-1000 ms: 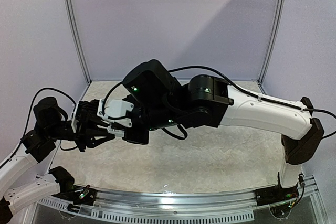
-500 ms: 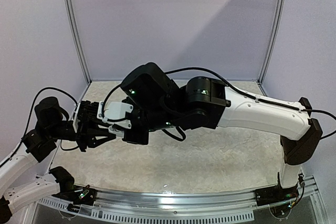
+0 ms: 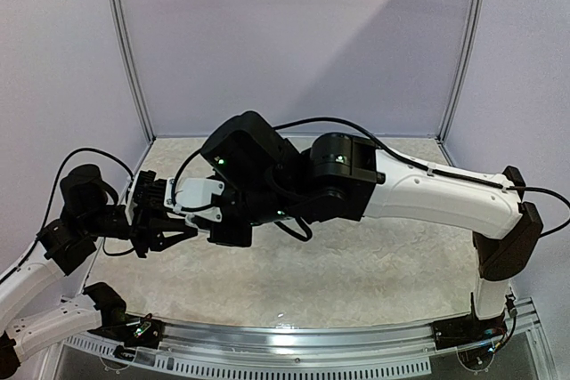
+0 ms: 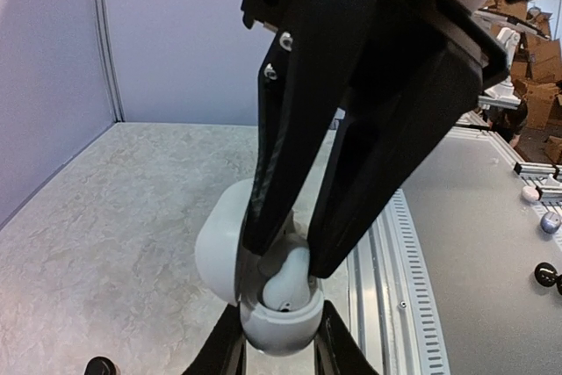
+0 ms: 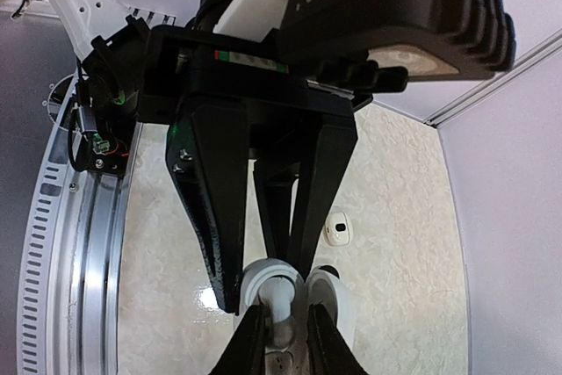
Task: Insert the wireless bluetooth earbuds into the charging case
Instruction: Insert the left earbud into the left side groove of the charging case.
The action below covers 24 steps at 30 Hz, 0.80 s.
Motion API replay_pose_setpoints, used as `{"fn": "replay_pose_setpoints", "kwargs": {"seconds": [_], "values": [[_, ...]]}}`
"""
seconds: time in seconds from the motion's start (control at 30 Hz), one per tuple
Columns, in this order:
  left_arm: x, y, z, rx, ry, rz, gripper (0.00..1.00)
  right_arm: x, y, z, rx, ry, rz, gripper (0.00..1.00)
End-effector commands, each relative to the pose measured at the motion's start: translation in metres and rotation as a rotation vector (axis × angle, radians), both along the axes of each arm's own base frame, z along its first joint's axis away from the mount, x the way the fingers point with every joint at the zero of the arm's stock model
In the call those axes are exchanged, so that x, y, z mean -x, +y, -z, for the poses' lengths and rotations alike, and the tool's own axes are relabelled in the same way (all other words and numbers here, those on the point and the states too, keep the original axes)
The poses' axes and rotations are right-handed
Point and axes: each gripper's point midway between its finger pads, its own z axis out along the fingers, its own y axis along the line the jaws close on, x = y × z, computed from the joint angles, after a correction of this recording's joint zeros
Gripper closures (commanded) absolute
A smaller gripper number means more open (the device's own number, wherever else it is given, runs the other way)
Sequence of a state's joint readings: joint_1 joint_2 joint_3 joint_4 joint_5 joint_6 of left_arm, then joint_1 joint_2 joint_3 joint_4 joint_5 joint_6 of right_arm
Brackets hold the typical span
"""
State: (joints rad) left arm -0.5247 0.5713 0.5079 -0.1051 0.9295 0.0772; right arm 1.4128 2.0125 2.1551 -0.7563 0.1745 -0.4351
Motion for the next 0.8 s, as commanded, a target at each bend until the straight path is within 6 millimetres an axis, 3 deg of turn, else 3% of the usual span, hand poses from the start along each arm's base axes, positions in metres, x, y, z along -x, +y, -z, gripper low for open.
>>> {"fn": "replay_pose_setpoints", "kwargs": {"seconds": [0.0, 0.3, 0.6, 0.77], "values": [[0.007, -0.002, -0.016, 0.036, -0.054, 0.031, 1.0, 0.001, -0.002, 0.027, 0.087, 0.011, 0.002, 0.82], [0.003, -0.002, -0.008, 0.022, -0.018, 0.004, 1.0, 0.005, -0.006, -0.006, 0.009, 0.021, -0.006, 0.75], [-0.002, -0.002, -0.002, 0.015, 0.011, -0.018, 1.0, 0.011, -0.006, -0.078, -0.238, 0.041, -0.015, 0.7], [-0.002, -0.001, 0.0, 0.008, 0.02, -0.02, 1.0, 0.002, -0.013, -0.101, -0.345, 0.063, 0.036, 0.65]]}}
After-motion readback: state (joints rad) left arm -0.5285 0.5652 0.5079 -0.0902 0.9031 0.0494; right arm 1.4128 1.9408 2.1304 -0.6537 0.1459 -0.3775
